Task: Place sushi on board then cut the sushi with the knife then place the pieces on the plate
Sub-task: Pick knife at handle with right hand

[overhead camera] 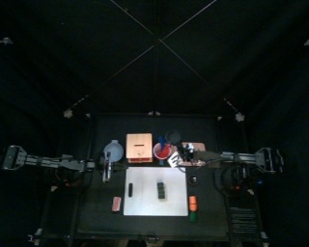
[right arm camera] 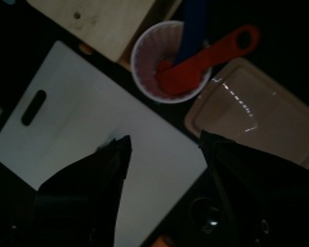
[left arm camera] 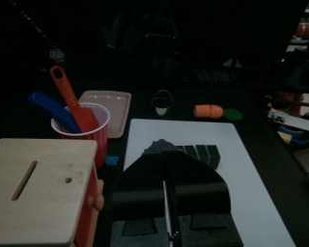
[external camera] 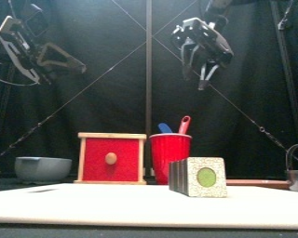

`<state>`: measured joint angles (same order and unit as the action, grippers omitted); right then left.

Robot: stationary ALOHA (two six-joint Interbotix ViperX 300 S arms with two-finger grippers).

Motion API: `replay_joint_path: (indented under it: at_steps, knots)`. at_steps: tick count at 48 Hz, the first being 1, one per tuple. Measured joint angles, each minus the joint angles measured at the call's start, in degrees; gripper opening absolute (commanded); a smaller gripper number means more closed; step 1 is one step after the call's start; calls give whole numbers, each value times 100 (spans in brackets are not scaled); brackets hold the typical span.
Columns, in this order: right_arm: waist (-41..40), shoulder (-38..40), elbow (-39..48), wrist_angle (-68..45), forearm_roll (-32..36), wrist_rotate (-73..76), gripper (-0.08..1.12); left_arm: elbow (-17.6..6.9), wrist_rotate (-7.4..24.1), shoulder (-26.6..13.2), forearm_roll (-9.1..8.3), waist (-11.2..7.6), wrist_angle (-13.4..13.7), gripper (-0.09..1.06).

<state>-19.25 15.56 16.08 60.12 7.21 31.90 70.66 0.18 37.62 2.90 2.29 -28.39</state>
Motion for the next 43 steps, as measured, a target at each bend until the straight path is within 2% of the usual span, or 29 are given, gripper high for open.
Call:
replay_joint_path:
  at_steps: [6,12,18,21,33,43]
  knots:
    - [-861,-53,-114,18,-993,-1538,90,0,-9,9,0,132,0,-3]
    - [-1468,-325,-334,185,-1837,-2725,89,0,-18,9,0,167,9,-3]
    - [-1890,-721,-624,580,-2408,-3753,89,0,-26,9,18,176,9,-3]
    - [-2039,-976,-817,835,-2593,-4140,89,0,-26,9,62,185,9,-3]
    - [-2320,-1978,-1547,1564,-2830,-4685,89,0,-26,9,413,185,0,-3]
    - [-2294,-2672,-2224,2109,-2909,-4913,89,26,-26,18,457,185,9,-3]
